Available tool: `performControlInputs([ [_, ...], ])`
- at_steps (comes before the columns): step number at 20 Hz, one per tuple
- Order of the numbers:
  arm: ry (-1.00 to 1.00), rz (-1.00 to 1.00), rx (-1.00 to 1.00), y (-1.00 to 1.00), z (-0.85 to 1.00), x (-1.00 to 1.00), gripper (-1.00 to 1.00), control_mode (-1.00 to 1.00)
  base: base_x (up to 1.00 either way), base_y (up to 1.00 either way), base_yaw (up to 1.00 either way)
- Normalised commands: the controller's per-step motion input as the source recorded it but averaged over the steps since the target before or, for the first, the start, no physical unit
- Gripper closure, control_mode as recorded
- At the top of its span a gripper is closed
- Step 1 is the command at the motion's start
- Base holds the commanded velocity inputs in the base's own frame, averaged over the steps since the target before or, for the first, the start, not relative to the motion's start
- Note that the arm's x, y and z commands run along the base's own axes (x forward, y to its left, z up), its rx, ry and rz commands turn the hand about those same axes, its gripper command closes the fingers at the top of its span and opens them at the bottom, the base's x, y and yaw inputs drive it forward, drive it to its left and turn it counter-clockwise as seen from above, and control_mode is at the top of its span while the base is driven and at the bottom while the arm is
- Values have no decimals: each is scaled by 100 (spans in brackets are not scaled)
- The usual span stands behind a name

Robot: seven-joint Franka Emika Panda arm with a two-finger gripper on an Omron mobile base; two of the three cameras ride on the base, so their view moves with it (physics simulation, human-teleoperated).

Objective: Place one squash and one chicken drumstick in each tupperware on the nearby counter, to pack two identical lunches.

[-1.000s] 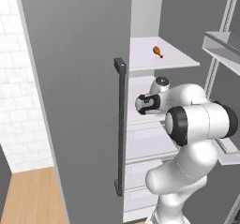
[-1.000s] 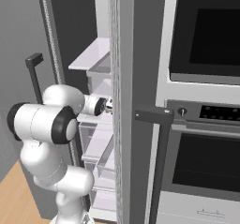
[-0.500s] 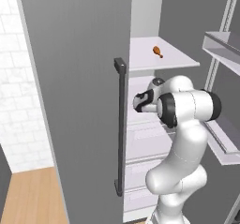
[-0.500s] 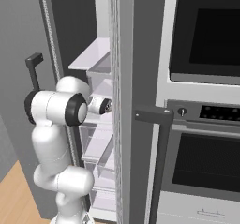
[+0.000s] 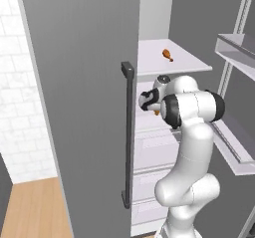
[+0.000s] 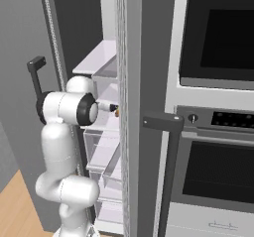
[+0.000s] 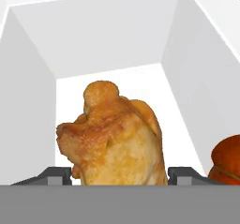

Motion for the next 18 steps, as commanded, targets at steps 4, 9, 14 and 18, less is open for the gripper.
performControlInputs([
  [4, 1, 0, 0, -11, -54, -90, 100, -100, 0, 0, 0],
  [9, 0, 0, 0, 2, -25, -100, 100, -100, 0, 0, 0],
  [14, -7, 1, 0, 20, 70, -100, 100, -100, 0, 0, 0],
  [18, 0, 6, -3, 31, 100, -100, 100, -100, 0, 0, 0],
])
